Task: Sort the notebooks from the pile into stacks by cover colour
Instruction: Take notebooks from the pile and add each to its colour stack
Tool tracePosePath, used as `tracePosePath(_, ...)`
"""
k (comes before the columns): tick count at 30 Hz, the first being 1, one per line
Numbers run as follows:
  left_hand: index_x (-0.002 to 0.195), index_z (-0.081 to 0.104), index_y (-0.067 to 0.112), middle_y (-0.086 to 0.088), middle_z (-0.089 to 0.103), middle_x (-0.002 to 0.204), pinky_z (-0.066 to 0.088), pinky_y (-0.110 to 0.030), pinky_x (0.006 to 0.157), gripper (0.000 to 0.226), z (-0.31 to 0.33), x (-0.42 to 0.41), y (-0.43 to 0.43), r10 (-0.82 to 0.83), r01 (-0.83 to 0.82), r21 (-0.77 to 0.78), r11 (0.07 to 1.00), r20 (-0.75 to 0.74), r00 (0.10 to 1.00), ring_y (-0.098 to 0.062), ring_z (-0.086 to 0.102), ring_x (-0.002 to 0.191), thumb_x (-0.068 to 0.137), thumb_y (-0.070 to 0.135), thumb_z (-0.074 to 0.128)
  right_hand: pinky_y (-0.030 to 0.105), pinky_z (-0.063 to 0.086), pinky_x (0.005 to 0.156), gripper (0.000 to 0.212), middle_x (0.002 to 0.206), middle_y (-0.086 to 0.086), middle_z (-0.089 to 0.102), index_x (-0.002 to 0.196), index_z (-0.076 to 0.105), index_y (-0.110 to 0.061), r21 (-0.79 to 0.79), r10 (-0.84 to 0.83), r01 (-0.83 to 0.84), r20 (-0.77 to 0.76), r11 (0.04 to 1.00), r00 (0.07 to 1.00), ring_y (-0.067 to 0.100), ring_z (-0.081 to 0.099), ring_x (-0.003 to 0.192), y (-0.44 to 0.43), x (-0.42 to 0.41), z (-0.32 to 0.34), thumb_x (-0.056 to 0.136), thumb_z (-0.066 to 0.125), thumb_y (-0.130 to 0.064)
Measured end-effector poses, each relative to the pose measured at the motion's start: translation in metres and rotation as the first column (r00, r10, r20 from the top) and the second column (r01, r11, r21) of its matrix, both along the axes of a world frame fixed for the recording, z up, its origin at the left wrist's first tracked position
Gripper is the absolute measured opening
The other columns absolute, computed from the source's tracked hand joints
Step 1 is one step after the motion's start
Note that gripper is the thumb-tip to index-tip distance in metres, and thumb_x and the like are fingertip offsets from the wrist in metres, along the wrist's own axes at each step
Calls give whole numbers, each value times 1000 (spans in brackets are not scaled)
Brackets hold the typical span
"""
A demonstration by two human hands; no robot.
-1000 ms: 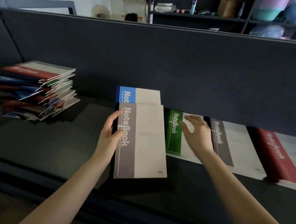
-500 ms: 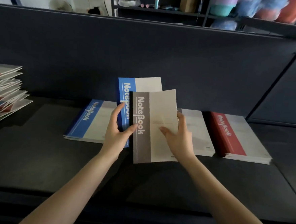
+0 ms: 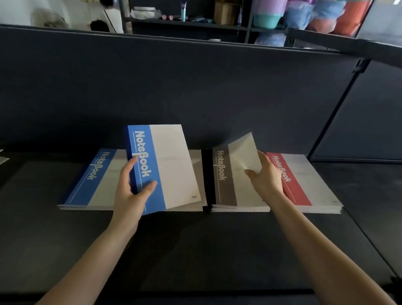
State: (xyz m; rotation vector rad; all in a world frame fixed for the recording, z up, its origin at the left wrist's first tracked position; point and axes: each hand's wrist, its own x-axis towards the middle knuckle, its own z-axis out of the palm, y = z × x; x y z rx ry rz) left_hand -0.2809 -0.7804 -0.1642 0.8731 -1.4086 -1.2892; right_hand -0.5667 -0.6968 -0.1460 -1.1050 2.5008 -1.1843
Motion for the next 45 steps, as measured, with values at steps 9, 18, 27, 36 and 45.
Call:
tracePosePath(9, 131, 37, 39, 23, 49, 115, 49, -22, 73, 55, -9, 19, -1, 32, -32, 29, 999, 28, 999, 2, 55, 104, 90, 12, 61, 40, 35, 97, 35, 132, 9, 50, 131, 56, -26, 252, 71, 12, -316, 968, 946, 30, 40, 119, -7, 4, -22, 99, 42, -24)
tracePosePath(18, 131, 37, 39, 14, 47, 125, 49, -25, 79, 56, -10, 32, -3, 16, -16, -2, 1000, 106, 994, -7, 53, 111, 89, 11, 62, 43, 33, 106, 55, 157, 2, 19, 140, 45, -32, 370, 136, -5, -329, 929, 935, 30, 26, 137, -9, 9, -22, 93, 39, -59)
tracePosePath(27, 139, 33, 33, 2, 47, 138, 45, -36, 96, 66, 15, 77, -60, 88, -85, -22, 996, 278, 957, -14, 49, 121, 87, 9, 66, 40, 39, 99, 51, 150, -5, 34, 139, 47, -30, 295, 110, -21, -291, 955, 950, 24, 32, 134, -8, 8, -25, 93, 44, -53)
tracePosePath(36, 143, 38, 23, -10, 7, 159, 27, -50, 112, 60, 20, 90, -97, 118, 49, -137, 989, 951, 286, -41, 18, 140, 90, 24, 65, 39, 43, 91, 47, 149, -5, 37, 137, 49, -31, 296, 93, -4, -286, 955, 954, 26, 34, 132, -9, 11, -23, 93, 47, -48)
tracePosePath(45, 137, 48, 18, -5, 30, 155, 18, -50, 117, 40, 14, -9, -43, 143, 359, -358, 862, 852, 504, -25, 31, 141, 99, 31, 48, 38, 44, 90, 45, 146, -8, 43, 134, 53, -30, 275, 71, 17, -305, 961, 950, 25, 40, 129, -10, 10, -26, 92, 47, -47)
